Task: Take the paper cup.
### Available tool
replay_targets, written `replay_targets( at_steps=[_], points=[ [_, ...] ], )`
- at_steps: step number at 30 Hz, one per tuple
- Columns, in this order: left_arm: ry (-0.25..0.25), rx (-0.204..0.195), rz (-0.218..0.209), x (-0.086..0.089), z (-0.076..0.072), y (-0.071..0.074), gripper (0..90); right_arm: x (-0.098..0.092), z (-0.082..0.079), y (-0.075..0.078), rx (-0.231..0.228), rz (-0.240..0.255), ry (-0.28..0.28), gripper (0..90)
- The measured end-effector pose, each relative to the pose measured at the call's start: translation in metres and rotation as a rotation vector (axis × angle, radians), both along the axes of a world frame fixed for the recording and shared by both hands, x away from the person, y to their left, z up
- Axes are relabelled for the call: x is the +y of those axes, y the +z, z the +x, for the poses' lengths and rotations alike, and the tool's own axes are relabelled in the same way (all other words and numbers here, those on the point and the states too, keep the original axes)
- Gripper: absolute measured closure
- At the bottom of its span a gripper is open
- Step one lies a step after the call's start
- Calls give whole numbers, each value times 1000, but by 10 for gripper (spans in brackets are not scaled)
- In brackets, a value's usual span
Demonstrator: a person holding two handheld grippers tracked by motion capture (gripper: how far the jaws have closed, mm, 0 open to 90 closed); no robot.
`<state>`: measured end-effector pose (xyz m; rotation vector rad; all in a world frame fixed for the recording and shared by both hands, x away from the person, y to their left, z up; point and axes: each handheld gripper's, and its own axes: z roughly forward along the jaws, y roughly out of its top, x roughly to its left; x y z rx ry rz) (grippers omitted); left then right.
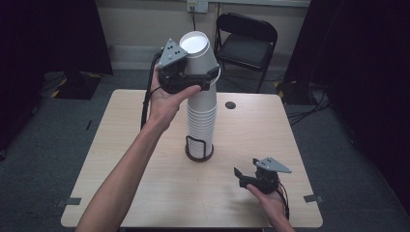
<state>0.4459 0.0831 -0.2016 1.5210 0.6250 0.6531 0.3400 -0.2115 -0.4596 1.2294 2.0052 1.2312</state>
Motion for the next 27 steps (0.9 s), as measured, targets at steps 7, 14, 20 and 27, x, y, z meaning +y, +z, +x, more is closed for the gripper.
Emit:
replay_targets(
  at_steps=[7,14,20,27],
  points=[
    [-16,-22,-12,3,-7,4,139,0,0,0,0,1,4,173],
    [-6,-41,-17,12,-14,9,139,1,0,0,-1,1,3,173],
    [-14,-30,-29,22,-22,12,139,1,0,0,-1,3,3,173],
    [-15,-27,-39,36,-29,13,141,3,0,0,0,5,5,173]
  ],
)
